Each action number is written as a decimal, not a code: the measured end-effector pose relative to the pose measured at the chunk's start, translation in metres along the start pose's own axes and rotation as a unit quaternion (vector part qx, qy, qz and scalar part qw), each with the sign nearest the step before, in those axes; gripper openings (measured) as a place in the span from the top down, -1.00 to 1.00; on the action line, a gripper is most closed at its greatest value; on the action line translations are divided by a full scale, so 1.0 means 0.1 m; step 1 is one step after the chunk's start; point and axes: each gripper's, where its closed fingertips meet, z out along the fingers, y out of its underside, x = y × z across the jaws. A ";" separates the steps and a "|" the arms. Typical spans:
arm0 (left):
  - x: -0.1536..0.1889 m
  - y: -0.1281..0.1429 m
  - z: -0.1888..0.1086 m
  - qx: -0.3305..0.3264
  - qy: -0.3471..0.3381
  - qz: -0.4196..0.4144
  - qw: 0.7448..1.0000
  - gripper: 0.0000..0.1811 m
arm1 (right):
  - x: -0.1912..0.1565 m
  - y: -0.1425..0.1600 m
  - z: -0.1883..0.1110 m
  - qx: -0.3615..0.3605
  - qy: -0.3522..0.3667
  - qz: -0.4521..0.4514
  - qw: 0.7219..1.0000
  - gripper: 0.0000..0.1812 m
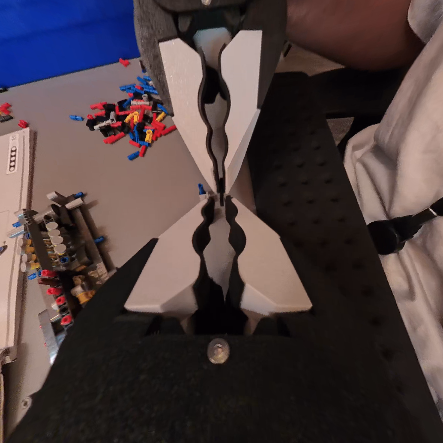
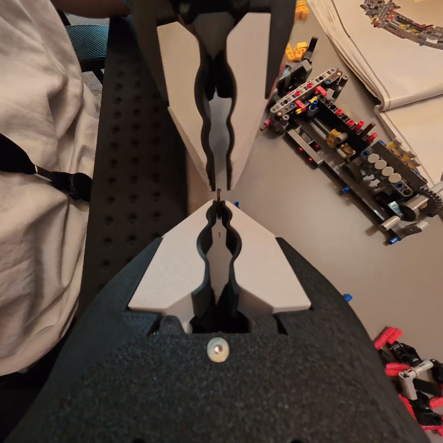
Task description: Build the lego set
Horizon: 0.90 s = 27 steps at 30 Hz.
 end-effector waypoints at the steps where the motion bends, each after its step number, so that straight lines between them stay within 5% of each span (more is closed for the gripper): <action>1: 0.03 -0.01 0.00 0.006 -0.006 0.003 1.000 0.95 | -0.02 -0.02 0.00 0.004 0.000 -0.003 1.000 0.98; 12: 0.12 0.15 0.11 -0.060 -0.027 0.050 0.997 0.98 | -0.11 0.05 0.10 -0.031 0.022 -0.027 0.999 0.96; 27: 0.03 0.09 0.18 -0.058 -0.043 0.037 0.997 0.92 | 0.01 0.20 0.09 -0.115 0.053 -0.056 0.990 0.98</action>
